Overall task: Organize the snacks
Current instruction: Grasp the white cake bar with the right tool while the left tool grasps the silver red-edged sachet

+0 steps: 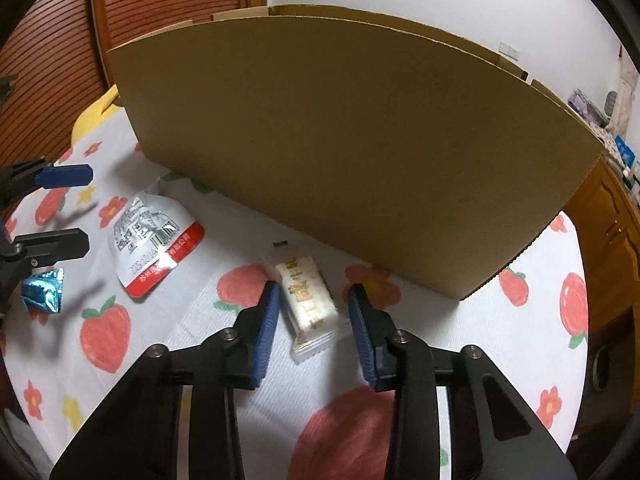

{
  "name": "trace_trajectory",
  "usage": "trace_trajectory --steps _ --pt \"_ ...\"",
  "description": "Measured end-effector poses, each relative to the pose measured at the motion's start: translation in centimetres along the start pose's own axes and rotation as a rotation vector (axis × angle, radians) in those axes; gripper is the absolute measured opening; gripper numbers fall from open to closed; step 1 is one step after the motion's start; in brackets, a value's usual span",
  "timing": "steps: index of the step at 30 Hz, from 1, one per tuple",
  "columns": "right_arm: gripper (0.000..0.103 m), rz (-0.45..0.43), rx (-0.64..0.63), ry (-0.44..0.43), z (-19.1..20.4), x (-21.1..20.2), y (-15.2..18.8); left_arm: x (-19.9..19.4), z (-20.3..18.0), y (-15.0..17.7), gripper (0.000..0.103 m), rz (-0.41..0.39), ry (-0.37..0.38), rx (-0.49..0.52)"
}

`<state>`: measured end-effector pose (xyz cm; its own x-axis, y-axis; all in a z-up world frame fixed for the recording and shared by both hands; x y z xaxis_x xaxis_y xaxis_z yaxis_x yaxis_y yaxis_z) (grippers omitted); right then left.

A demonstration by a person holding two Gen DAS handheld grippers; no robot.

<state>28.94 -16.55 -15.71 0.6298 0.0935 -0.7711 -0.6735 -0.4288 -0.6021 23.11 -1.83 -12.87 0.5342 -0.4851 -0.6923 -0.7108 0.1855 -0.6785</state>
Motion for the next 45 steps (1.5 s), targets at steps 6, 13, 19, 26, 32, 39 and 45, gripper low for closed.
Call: trace_trajectory --steps 6,13,19,26,32,39,45 --pt "0.034 0.006 -0.030 0.003 0.0 0.1 -0.1 0.9 -0.2 -0.4 0.090 0.022 0.016 -0.007" --pt "0.028 0.009 -0.016 -0.026 0.3 0.4 -0.4 2.7 -0.4 -1.1 0.090 0.067 0.012 -0.009" --pt "0.020 -0.010 -0.025 -0.037 0.5 -0.8 0.4 3.6 -0.7 -2.1 0.089 0.102 -0.001 -0.005" --pt "0.020 -0.081 0.061 -0.058 -0.2 -4.6 2.3 4.7 -1.1 -2.5 0.089 0.144 -0.029 0.018" --pt "0.020 -0.103 0.145 -0.057 -0.8 -6.3 4.7 5.4 -1.1 -2.5 0.089 0.161 -0.032 0.000" --pt "0.020 -0.103 0.154 -0.018 -0.1 -6.6 6.1 6.8 -1.3 -2.6 0.089 0.203 -0.045 -0.007" --pt "0.020 -0.113 0.160 -0.001 -0.1 -6.7 6.2 7.1 -1.4 -2.6 0.082 0.202 -0.038 -0.019"
Point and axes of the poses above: each gripper's, at about its wrist camera, not at the fingertips, and x roughly the way its jaws point, z to its left, y to its underside, the point moved 6 cm from there along x, roughly the way its jaws point, and after that the axes turned 11 degrees about y, right-handed, at the moved point
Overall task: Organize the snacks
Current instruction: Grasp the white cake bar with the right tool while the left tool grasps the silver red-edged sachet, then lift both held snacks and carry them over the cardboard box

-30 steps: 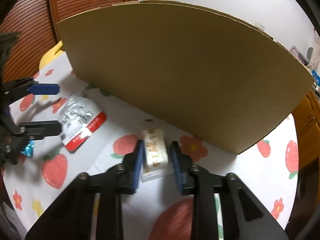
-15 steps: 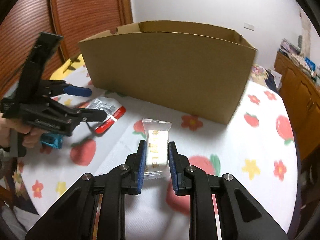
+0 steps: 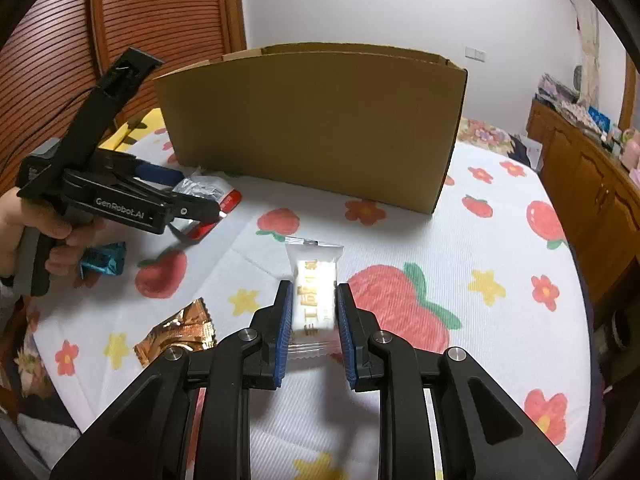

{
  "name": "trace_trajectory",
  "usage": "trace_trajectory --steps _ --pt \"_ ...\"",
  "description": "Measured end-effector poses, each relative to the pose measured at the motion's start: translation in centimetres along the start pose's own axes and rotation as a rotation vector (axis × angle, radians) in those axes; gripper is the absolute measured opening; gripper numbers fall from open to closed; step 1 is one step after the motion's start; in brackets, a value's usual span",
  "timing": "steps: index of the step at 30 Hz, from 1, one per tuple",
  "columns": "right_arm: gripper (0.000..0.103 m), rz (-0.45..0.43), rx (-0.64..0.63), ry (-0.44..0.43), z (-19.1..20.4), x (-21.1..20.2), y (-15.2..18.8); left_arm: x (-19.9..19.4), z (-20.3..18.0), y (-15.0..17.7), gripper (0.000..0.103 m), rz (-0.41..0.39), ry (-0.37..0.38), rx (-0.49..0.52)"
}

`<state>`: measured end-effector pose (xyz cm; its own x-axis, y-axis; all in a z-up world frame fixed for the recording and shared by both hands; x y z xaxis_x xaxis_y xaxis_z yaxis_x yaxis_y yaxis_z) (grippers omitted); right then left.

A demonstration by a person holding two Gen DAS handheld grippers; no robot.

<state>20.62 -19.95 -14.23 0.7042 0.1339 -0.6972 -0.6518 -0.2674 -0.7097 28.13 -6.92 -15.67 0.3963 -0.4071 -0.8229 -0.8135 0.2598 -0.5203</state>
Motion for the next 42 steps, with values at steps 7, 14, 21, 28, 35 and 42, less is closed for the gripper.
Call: trace_trajectory --steps 7,14,21,28,35,42 --pt "0.020 0.000 0.007 -0.008 -0.2 0.2 0.2 0.0 -0.4 0.3 0.074 -0.006 -0.004 0.024" --pt "0.020 0.004 0.009 -0.007 -0.2 0.3 0.1 -1.2 -0.1 1.1 0.067 -0.042 0.027 0.033" --pt "0.020 0.007 0.009 -0.010 -0.2 0.4 0.1 -2.8 -0.1 1.9 0.060 -0.096 0.012 0.062" --pt "0.020 0.007 0.011 -0.009 -0.2 0.3 0.1 -4.8 -1.0 2.9 0.060 -0.158 0.004 0.097" --pt "0.020 0.006 0.016 -0.008 -0.3 0.4 0.1 -6.2 -1.1 3.0 0.060 -0.204 0.014 0.073" --pt "0.020 0.003 0.019 -0.011 -0.3 0.3 0.1 -7.2 -0.6 3.5 0.060 -0.242 0.026 0.033"
Point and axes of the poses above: each gripper's, at about its wrist camera, not at the fingertips, and x roughly the way its jaws point, z to its left, y to its underside, the point moved 6 cm from there along x, roughly the way its jaws point, and after that the axes turned 11 degrees about y, right-handed, at the moved point
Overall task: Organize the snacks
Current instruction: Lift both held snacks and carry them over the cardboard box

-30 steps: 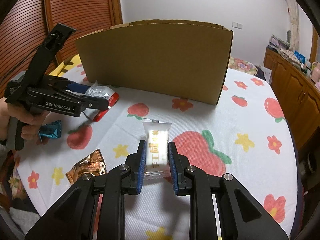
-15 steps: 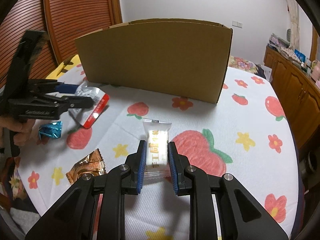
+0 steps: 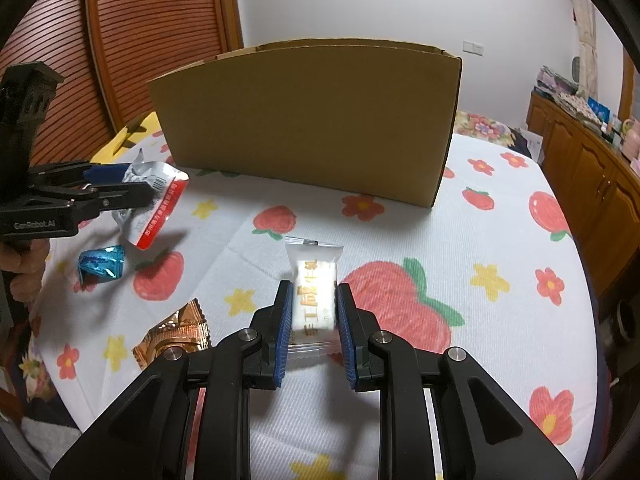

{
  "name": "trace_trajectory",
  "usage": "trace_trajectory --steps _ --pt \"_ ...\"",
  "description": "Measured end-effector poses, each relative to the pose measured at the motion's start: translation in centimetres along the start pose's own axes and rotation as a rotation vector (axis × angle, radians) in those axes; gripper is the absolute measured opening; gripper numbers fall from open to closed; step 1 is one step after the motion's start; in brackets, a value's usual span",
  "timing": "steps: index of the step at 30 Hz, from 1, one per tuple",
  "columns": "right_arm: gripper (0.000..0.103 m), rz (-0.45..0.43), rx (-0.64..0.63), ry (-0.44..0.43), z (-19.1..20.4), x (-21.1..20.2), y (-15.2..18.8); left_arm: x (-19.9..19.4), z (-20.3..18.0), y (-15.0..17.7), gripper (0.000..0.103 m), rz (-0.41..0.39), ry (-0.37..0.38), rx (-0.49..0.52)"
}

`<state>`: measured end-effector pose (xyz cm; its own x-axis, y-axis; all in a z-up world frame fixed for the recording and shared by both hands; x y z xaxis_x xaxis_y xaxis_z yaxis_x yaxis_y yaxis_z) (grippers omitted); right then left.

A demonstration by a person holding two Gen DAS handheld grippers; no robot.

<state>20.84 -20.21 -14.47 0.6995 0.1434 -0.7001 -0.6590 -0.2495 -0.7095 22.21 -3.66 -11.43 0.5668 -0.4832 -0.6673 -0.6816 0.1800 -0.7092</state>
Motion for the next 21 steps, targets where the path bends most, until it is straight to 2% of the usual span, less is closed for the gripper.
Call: trace_trajectory --steps 13,21 --pt "0.020 -0.066 0.033 -0.003 -0.5 -1.2 -0.2 -2.1 -0.4 -0.3 0.060 -0.071 -0.011 -0.012" --pt "0.020 -0.111 0.049 0.021 -0.8 -2.0 -0.4 -3.2 -1.0 -1.9 0.060 -0.113 -0.019 0.001"
Point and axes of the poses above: each gripper's, at about its wrist camera, not at the fingertips, and x roughly the way its jaws point, z to its left, y to its underside, the point moved 6 cm from there along x, roughly the way its jaws point, and after that the axes turned 11 degrees about y, right-handed, at the moved point
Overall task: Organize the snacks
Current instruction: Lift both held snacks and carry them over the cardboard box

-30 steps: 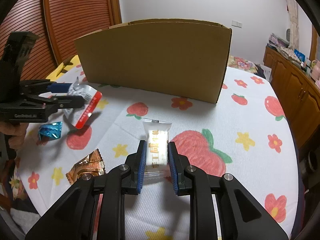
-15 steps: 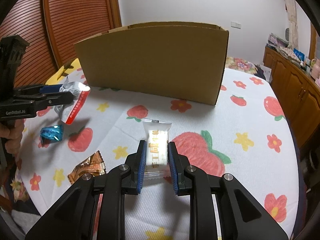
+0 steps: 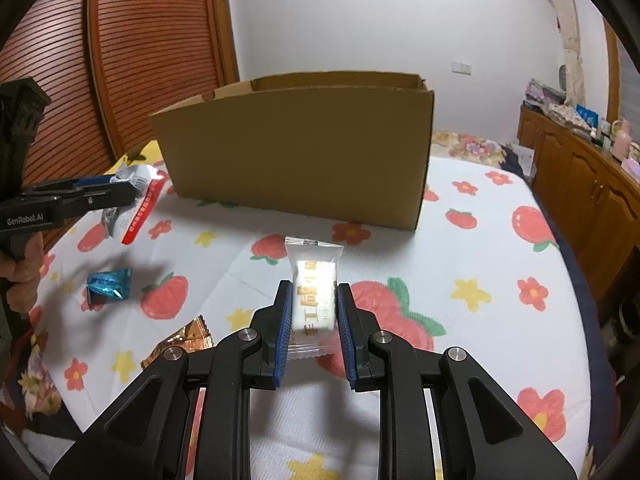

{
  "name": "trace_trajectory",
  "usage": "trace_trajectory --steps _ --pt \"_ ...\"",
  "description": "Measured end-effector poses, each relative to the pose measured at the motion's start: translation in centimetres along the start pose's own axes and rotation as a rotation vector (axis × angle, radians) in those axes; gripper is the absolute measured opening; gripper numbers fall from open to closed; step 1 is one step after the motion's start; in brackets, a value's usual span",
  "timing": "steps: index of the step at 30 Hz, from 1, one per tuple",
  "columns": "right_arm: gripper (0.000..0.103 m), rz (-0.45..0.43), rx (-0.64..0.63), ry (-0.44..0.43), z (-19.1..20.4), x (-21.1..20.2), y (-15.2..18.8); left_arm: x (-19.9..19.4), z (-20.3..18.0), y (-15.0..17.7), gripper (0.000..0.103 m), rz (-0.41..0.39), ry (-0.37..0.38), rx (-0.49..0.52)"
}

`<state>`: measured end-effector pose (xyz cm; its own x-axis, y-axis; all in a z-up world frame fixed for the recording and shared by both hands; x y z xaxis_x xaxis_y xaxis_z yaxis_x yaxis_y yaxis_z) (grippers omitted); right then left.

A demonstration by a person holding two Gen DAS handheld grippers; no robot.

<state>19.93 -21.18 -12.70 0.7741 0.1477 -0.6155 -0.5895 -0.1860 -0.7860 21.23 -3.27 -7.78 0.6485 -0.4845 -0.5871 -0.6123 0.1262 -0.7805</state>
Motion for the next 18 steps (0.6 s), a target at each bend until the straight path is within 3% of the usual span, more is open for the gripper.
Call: trace_trajectory --steps 8,18 --pt "0.020 -0.024 -0.008 0.016 -0.1 -1.0 -1.8 -1.3 -0.8 -2.9 0.060 -0.053 -0.012 0.050" --pt "0.020 -0.161 -0.074 0.050 -0.2 -4.8 -9.5 -3.0 -1.4 -7.1 0.060 -0.118 -0.025 0.103"
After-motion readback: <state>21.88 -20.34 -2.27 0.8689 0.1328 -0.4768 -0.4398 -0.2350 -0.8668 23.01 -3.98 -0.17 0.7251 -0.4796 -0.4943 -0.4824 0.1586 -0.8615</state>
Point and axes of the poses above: each gripper's, at about its wrist camera, not at the fingertips, and x roughly the way its jaws point, z to its left, y to its underside, the point moved 6 cm from there along x, roughly the way its jaws point, and after that the axes turned 11 degrees about y, right-handed, at the moved point
